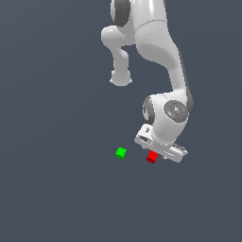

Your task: Stack the red cube on top of the green cube.

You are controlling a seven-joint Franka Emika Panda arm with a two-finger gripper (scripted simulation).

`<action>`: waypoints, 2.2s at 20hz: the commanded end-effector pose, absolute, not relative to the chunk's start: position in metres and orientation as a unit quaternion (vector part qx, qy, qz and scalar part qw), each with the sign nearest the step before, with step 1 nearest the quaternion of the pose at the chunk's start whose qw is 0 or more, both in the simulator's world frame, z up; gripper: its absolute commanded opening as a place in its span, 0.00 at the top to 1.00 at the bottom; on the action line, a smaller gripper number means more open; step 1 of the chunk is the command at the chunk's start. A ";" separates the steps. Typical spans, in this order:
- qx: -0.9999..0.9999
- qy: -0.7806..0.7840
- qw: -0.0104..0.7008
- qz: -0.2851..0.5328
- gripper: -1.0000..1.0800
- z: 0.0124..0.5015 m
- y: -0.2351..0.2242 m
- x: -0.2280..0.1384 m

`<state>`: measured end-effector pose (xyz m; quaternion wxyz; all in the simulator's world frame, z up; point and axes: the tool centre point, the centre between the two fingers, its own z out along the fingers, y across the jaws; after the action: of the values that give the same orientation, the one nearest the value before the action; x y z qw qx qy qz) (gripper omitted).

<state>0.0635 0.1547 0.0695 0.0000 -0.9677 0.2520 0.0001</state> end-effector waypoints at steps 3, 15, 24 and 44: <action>-0.968 0.252 0.000 0.000 0.04 0.060 0.154 0.063; -0.967 0.253 0.000 0.000 0.04 0.020 0.154 0.064; -0.967 0.253 0.000 0.000 1.00 0.020 0.154 0.064; -0.967 0.253 0.000 0.000 1.00 0.101 0.154 0.063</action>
<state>0.0628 0.1541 0.0916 0.0000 -0.9674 0.2532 0.0001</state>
